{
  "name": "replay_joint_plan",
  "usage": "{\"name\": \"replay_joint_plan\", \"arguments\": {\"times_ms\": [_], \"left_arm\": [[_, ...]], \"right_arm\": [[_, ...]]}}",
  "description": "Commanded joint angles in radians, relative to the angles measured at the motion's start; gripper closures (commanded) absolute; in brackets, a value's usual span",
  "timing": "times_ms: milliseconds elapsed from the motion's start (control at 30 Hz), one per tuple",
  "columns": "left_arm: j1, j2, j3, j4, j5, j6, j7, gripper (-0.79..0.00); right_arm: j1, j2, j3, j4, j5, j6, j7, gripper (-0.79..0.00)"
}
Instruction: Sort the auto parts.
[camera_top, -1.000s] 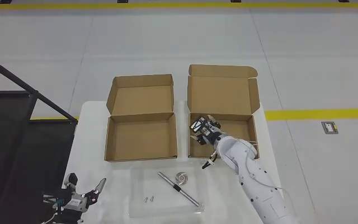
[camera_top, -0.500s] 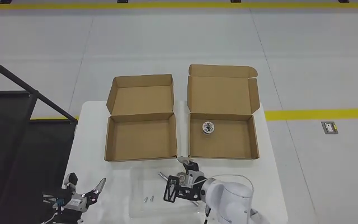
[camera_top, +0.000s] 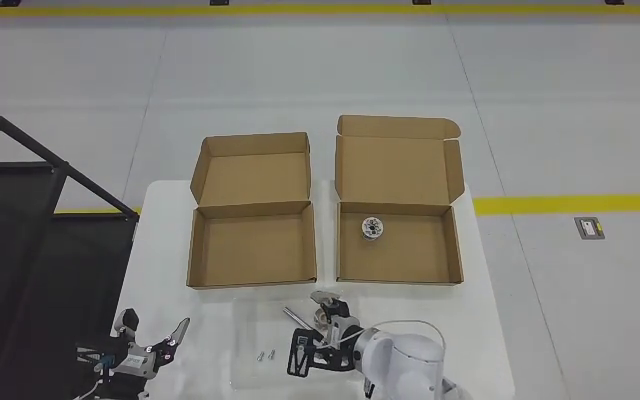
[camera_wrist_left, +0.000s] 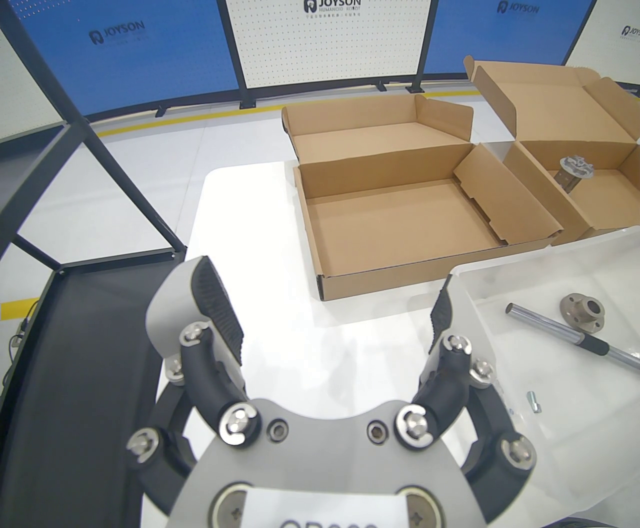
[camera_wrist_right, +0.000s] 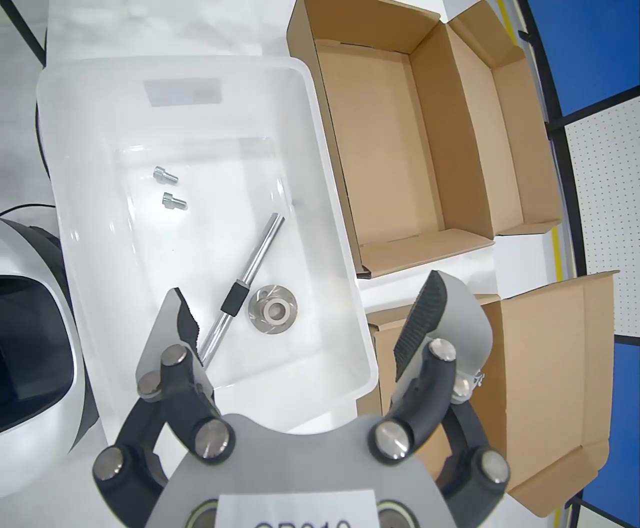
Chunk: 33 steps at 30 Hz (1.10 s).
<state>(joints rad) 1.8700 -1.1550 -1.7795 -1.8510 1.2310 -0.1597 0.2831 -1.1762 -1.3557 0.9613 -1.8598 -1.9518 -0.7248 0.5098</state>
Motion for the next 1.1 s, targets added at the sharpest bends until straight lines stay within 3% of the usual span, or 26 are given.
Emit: {"name": "replay_joint_plan", "arguments": {"times_ms": [0, 167, 200, 233, 300, 800, 933, 1000, 1067], "left_arm": [[0.000, 0.000, 0.000, 0.000, 0.000, 0.000, 0.000, -0.785], [0.000, 0.000, 0.000, 0.000, 0.000, 0.000, 0.000, -0.785], [0.000, 0.000, 0.000, 0.000, 0.000, 0.000, 0.000, -0.785], [0.000, 0.000, 0.000, 0.000, 0.000, 0.000, 0.000, -0.785], [0.000, 0.000, 0.000, 0.000, 0.000, 0.000, 0.000, -0.785], [0.000, 0.000, 0.000, 0.000, 0.000, 0.000, 0.000, -0.785], [0.000, 0.000, 0.000, 0.000, 0.000, 0.000, 0.000, -0.785], [0.000, 0.000, 0.000, 0.000, 0.000, 0.000, 0.000, -0.785], [0.000, 0.000, 0.000, 0.000, 0.000, 0.000, 0.000, -0.785]], "right_arm": [[0.011, -0.002, -0.010, 0.020, -0.010, 0.007, 0.003, -0.785], [0.036, -0.007, -0.033, 0.055, -0.023, 0.027, 0.016, -0.785], [0.039, -0.009, -0.036, 0.061, -0.026, 0.042, 0.032, -0.693], [0.041, -0.012, -0.045, 0.067, -0.029, 0.054, 0.050, -0.668], [0.054, -0.019, -0.069, 0.084, -0.026, 0.054, 0.086, -0.379], [0.200, -0.095, -0.180, 0.274, 0.215, 0.059, 0.425, -0.379], [0.233, -0.112, -0.194, 0.316, 0.297, 0.058, 0.483, -0.317], [0.247, -0.118, -0.200, 0.331, 0.320, 0.059, 0.500, -0.212], [0.257, -0.123, -0.205, 0.346, 0.346, 0.059, 0.517, -0.179]]}}
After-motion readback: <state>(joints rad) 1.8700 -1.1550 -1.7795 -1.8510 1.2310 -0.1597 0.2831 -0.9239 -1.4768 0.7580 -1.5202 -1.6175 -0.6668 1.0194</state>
